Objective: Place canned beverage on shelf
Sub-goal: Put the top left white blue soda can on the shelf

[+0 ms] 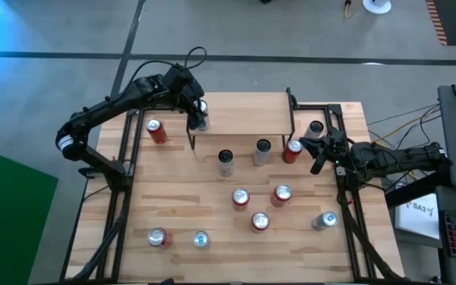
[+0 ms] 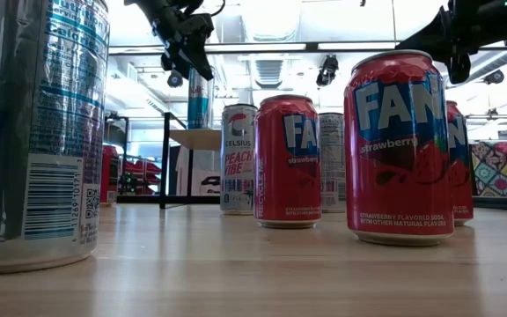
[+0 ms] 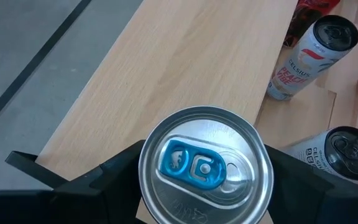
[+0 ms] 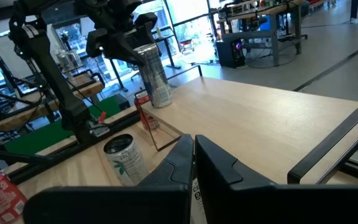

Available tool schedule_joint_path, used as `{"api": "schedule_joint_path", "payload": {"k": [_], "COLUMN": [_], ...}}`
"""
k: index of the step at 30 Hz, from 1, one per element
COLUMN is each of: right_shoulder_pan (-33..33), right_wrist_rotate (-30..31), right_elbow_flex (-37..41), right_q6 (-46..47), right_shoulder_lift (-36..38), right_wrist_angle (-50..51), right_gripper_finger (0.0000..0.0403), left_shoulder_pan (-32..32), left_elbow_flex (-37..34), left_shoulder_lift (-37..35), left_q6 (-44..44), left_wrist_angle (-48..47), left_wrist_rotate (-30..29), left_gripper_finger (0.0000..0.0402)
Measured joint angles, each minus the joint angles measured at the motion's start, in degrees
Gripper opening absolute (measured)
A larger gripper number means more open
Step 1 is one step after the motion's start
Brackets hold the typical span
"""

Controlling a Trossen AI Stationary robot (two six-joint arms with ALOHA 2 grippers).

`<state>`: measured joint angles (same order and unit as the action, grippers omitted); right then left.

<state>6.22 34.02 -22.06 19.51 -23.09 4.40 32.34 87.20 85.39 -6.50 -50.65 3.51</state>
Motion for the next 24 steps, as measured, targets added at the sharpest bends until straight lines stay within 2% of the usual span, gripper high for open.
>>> {"api": "schedule_joint_path", "payload": {"k": [24], "right_shoulder_pan": [0.0], "right_wrist_rotate": [0.0], "right_elbow_flex": [0.0], "right_q6": [0.0], "right_shoulder_lift": [0.0], "right_wrist_angle": [0.0], "right_gripper_finger": [0.0009], "left_shoulder_pan": [0.0], "left_elbow_flex": [1.2], "left_shoulder_lift": [-1.4], "left_q6": [0.7], "left_wrist_angle": [-2.3], "left_wrist_rotate": [0.0], "left_gripper_finger": [0.0261]}}
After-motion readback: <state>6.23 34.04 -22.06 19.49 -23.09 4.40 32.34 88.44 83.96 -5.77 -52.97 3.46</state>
